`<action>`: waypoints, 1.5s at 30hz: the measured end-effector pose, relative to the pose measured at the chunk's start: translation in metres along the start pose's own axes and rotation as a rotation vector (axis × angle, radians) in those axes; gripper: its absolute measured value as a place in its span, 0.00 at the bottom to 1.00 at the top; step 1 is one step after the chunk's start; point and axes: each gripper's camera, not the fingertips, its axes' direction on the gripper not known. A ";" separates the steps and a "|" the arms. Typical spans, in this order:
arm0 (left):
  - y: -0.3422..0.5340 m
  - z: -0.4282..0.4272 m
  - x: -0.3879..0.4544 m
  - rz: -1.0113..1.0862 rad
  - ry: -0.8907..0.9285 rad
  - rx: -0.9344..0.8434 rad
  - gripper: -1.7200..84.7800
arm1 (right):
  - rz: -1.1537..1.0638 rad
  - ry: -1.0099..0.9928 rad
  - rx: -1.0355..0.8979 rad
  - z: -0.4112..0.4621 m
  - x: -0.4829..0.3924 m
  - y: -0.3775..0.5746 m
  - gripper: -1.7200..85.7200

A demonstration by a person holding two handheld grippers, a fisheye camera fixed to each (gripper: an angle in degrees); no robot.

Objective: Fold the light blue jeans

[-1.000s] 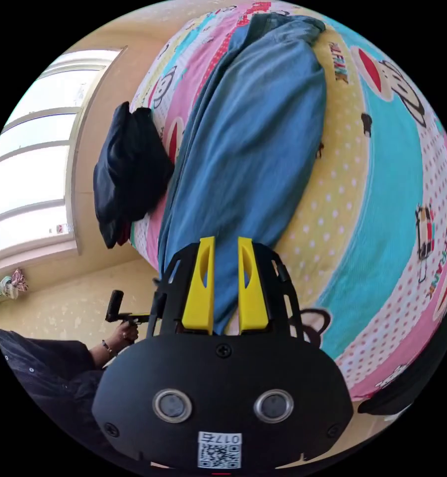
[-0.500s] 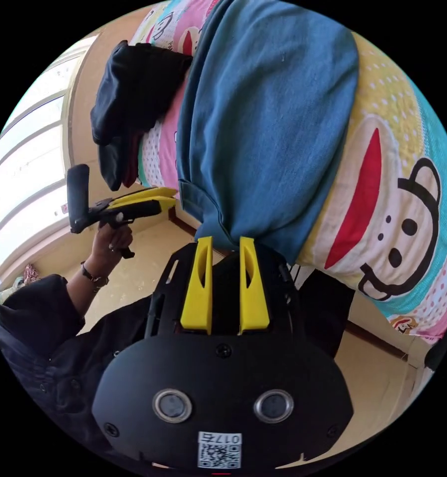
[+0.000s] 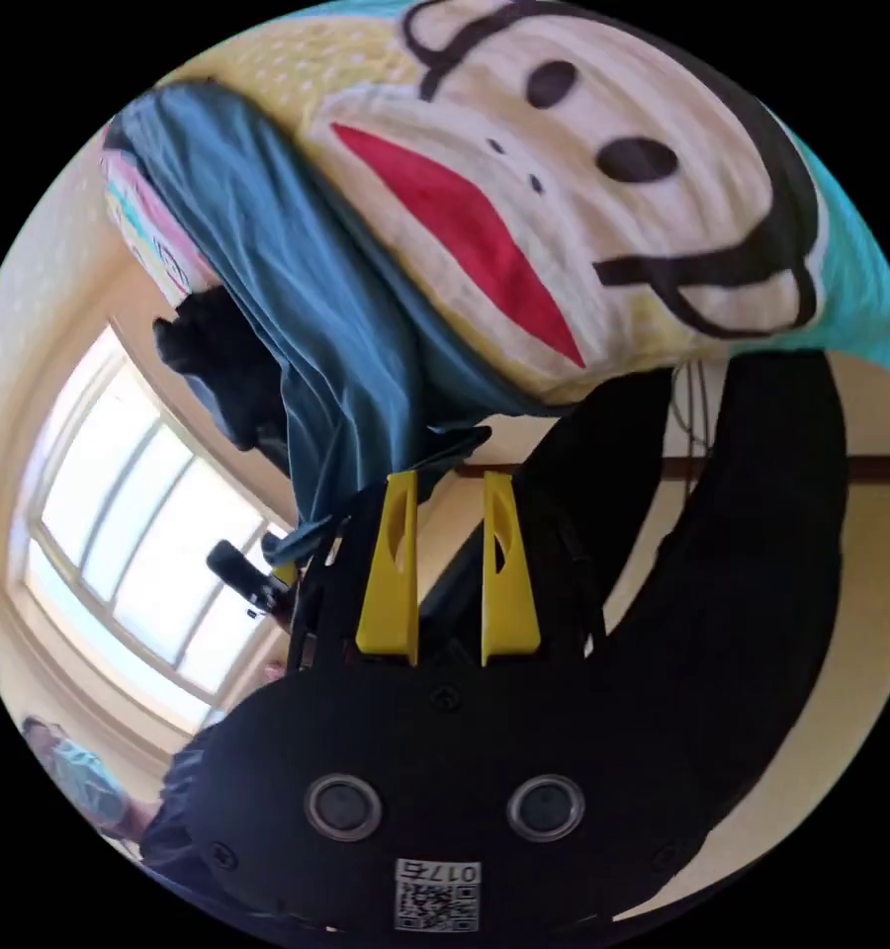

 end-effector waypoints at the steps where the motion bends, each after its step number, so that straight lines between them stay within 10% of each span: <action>1: 0.004 -0.007 0.009 0.005 0.000 0.011 0.03 | 0.028 -0.053 -0.007 0.001 0.006 -0.002 0.15; 10: 0.030 -0.003 0.032 0.133 -0.002 -0.110 0.04 | -0.016 -0.543 -0.041 0.003 0.017 -0.009 0.08; 20: 0.060 -0.016 0.012 0.083 0.053 -0.114 0.03 | -0.234 0.021 0.002 -0.048 -0.022 0.023 0.07; 25: 0.057 -0.012 0.029 0.120 0.036 -0.118 0.03 | 0.030 -0.284 -0.037 -0.011 0.006 -0.014 0.19; 30: 0.059 -0.009 0.037 0.117 0.000 -0.132 0.03 | 0.080 -0.203 -0.098 0.023 0.004 -0.028 0.08; 45: 0.053 0.048 -0.010 0.127 -0.532 -0.320 0.04 | -0.272 0.321 -0.212 0.029 -0.005 0.020 0.06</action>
